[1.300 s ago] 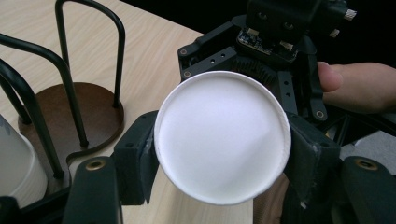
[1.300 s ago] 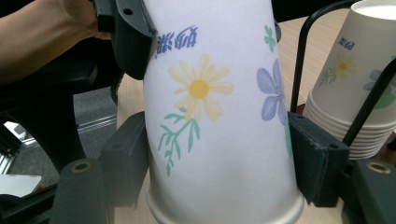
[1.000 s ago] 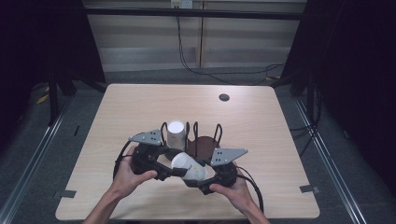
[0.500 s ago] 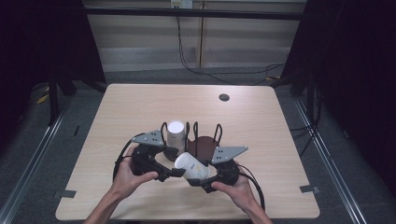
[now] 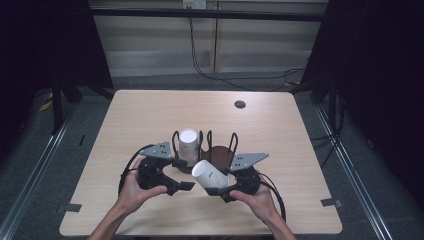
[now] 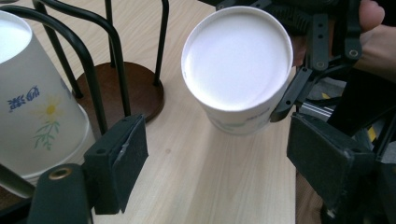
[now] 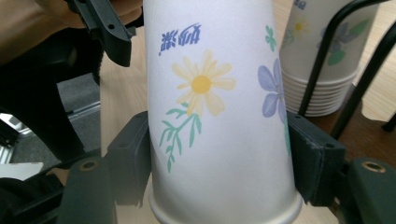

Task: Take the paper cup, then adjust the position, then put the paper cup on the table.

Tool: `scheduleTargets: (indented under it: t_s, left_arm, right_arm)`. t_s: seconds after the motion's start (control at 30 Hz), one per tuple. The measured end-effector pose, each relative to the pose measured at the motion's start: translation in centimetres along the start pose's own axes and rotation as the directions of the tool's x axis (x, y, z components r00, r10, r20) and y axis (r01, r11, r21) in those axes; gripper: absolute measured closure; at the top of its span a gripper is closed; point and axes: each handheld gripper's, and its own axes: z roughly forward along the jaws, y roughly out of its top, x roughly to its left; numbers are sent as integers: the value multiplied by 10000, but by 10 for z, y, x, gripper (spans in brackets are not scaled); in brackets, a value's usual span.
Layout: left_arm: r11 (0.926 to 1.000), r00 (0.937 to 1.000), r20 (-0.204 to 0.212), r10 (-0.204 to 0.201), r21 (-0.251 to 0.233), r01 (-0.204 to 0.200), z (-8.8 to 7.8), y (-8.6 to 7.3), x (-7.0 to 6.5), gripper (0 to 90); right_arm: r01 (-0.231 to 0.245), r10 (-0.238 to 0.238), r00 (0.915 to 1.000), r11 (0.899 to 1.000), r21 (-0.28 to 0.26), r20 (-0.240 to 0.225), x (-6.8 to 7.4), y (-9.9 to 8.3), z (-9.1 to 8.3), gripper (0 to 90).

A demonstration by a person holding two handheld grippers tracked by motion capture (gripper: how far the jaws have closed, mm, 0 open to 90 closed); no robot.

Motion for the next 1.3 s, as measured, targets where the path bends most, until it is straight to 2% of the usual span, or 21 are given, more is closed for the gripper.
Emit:
scheduleTargets:
  t_s: [0.1,0.4,0.73,1.0,1.1,1.13,1.2,1.3]
  left_arm:
    - [10000,10000,-70,20,96,-19,1,-1,0,206]
    - [9993,9998,-50,184,332,-182,6,-2,-2,198]
    - [9965,9991,-57,430,725,-425,12,-5,-4,201]
    - [9945,9978,-111,655,825,-643,15,-6,-9,209]
    - [9944,9977,18,675,818,-674,15,-6,-8,243]
    - [9946,9978,184,636,807,-649,16,-6,-7,260]
    - [9938,9979,42,651,895,-652,16,-6,-6,240]
    - [9927,9980,131,624,1022,-634,15,-6,-4,226]
  right_arm:
    - [-21,21,10000,10000,80,40,-2,0,-2,313]
    - [90,-110,9997,9953,968,203,-3,2,-3,317]
    - [288,-348,9989,9831,1809,301,-2,3,-2,320]
    - [415,-483,9985,9750,2184,258,1,6,-3,319]
    - [465,-537,9982,9729,2267,257,1,7,-3,320]
    - [500,-565,9982,9693,2409,202,1,8,-2,320]
    - [485,-545,9984,9684,2448,176,0,10,-2,320]
    - [562,-616,9980,9650,2561,133,-1,12,-3,320]
